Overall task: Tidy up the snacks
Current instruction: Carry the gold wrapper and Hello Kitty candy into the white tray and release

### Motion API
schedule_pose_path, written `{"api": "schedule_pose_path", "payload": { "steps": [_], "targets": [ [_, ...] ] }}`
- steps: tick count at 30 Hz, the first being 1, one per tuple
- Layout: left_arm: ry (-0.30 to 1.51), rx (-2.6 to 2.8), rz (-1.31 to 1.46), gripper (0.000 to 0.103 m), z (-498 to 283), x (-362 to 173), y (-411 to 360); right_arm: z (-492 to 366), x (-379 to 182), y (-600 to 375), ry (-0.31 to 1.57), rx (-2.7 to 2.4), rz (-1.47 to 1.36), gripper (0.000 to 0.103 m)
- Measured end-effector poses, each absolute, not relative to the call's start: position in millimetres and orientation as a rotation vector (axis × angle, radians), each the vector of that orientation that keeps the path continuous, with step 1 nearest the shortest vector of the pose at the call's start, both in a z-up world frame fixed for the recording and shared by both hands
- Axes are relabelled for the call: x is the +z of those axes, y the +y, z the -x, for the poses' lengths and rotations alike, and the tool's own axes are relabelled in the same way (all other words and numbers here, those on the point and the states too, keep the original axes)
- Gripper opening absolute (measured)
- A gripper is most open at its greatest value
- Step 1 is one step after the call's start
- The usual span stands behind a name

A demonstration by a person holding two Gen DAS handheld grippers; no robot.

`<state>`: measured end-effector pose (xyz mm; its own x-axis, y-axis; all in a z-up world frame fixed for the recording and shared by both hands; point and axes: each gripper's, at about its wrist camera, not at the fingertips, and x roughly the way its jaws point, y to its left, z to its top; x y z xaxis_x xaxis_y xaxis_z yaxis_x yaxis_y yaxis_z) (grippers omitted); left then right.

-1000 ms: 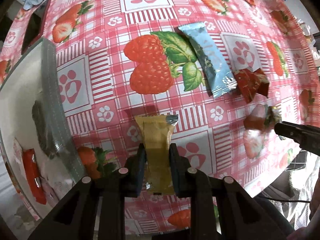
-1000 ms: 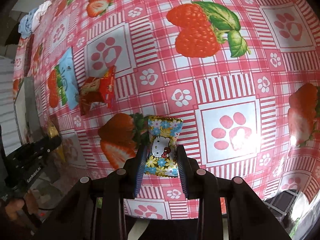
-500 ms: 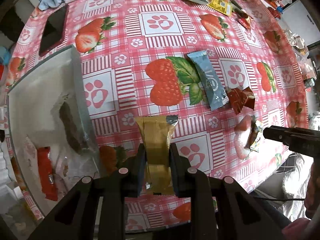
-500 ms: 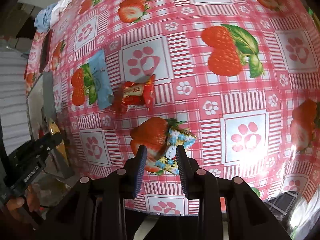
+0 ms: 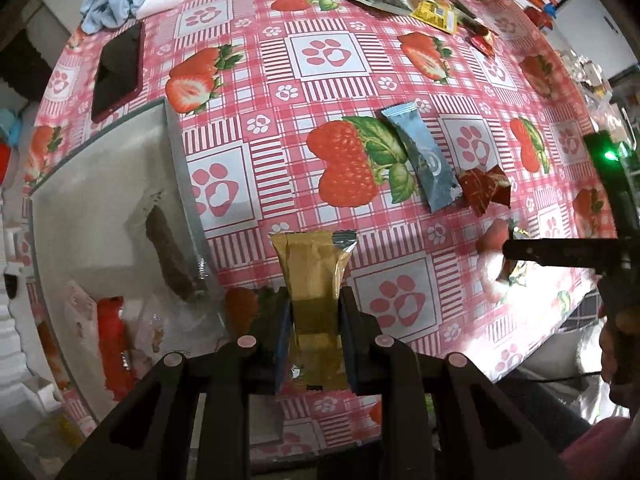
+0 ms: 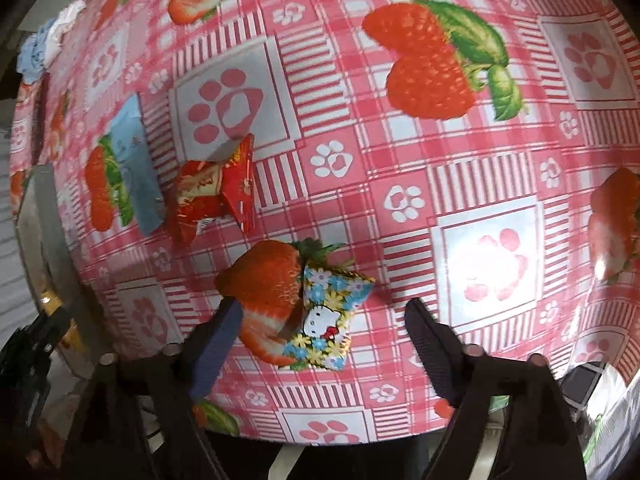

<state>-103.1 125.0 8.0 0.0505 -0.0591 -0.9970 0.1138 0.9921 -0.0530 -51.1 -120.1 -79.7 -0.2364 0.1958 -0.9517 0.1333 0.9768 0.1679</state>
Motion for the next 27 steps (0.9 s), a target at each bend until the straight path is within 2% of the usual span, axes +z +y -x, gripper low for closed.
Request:
{"api": "schedule_pose_path", "payload": {
  "steps": [3, 5, 6, 12, 27],
  "targets": [
    [1.509, -0.134, -0.046, 0.025, 103.4, 9.2, 128.0, 54.7, -80.5, -105.6, 1.817, 0.064, -0.142, 0.056],
    [1.513, -0.128, -0.034, 0.025, 102.1, 7.4, 130.0, 57.7, -79.3, -98.9, 1.811, 0.073, -0.084, 0.041],
    [1.513, -0.124, -0.029, 0.025, 101.7, 7.2, 131.7, 58.6, -78.5, -99.4, 1.812, 0.082, -0.099, 0.027],
    [1.492, -0.12, 0.002, 0.025, 98.7, 10.6, 132.3, 62.1, -59.7, -96.5, 1.794, 0.169, -0.186, 0.027],
    [1.403, 0.007, 0.031, 0.025, 103.5, 30.0, 164.1, 35.1, 0.7, -5.1, 1.68, 0.417, -0.047, 0.027]
  ]
}}
